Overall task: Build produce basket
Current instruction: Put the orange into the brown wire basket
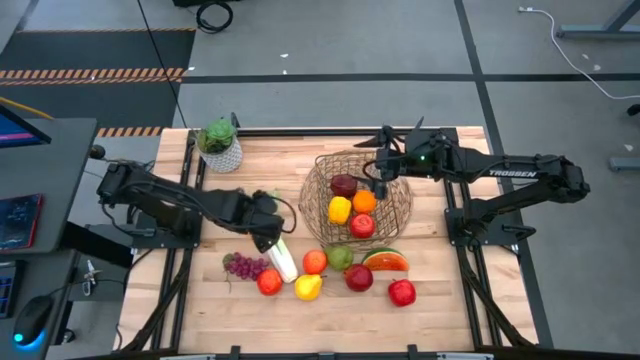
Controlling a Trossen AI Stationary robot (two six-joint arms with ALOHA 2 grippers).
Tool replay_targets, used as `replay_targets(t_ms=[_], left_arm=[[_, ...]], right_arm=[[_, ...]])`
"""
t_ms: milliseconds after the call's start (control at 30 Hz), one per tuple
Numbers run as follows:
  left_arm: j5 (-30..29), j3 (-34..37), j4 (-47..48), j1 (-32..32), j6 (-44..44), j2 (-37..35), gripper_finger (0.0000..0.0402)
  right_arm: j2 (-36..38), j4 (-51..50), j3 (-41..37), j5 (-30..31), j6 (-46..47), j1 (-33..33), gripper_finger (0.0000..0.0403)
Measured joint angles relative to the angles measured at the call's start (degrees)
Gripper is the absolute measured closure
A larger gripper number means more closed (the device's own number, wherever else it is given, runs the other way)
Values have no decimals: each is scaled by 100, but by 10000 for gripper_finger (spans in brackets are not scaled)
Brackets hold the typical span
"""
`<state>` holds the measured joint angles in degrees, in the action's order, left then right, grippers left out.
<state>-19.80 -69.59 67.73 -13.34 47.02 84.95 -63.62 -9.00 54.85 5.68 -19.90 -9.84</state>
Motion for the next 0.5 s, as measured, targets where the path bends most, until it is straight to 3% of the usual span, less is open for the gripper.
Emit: replay_targets(t_ms=[267, 500], left_arm=[[-2054, -704, -593, 7, -3267, 0, 126], [-2298, -712, -2114, 7, -6982, 46, 118]], right_arm=[[3, -650, 0, -73, 499, 159, 7], [156, -1337, 2, 63, 1179, 293, 7]])
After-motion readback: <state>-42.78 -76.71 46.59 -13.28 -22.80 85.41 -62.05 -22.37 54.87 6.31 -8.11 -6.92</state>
